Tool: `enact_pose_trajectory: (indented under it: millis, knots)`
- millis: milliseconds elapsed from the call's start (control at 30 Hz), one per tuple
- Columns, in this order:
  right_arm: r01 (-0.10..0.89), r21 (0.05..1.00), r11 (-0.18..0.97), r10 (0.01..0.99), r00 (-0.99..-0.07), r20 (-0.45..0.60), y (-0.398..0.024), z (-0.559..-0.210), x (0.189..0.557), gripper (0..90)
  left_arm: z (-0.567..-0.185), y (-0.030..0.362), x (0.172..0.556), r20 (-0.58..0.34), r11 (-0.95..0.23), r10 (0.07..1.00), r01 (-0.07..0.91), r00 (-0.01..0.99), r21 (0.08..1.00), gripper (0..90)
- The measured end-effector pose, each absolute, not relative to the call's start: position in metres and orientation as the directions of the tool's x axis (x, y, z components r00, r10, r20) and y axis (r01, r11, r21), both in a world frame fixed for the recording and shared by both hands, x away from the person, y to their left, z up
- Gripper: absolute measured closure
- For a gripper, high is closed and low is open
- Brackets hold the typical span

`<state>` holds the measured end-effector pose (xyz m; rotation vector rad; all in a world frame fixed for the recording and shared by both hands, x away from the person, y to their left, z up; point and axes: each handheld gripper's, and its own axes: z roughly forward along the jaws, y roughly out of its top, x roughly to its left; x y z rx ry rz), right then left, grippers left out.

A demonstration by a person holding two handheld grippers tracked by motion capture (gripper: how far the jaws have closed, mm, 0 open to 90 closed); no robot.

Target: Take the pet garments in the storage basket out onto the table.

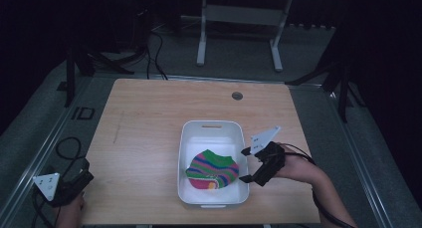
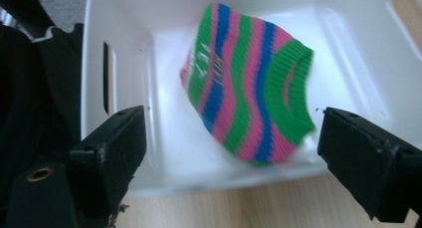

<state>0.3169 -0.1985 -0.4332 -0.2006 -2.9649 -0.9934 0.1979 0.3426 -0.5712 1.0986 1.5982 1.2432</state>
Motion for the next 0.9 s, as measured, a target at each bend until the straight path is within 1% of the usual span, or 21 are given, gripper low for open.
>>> enact_pose_trajectory:
  millis: [167, 267, 600, 733, 900]
  knots:
    - [0.099, 0.575, 0.812, 0.094, -0.995, 0.038, -0.176, -0.439, 0.317, 13.0, -0.571, 0.343, 0.198, -0.089, 0.136, 0.954, 0.149, -0.287, 0.980, 1.2]
    - [0.089, 0.558, 0.825, 0.073, -0.996, 0.050, -0.158, -0.445, 0.319, 13.3, -0.571, 0.343, 0.198, -0.090, 0.137, 0.954, 0.149, -0.286, 0.979, 1.2]
    - [0.057, 0.526, 0.849, 0.030, -0.998, 0.059, -0.121, -0.459, 0.321, 13.8, -0.571, 0.343, 0.197, -0.090, 0.135, 0.956, 0.147, -0.279, 0.980, 1.2]
    - [0.034, 0.488, 0.872, 0.008, -0.998, 0.056, -0.103, -0.472, 0.320, 13.9, -0.571, 0.343, 0.197, -0.093, 0.138, 0.957, 0.147, -0.275, 0.979, 1.2]
    - [0.003, 0.461, 0.887, -0.025, -0.998, 0.054, -0.088, -0.483, 0.320, 17.3, -0.571, 0.343, 0.197, -0.093, 0.138, 0.957, 0.148, -0.275, 0.979, 1.2]
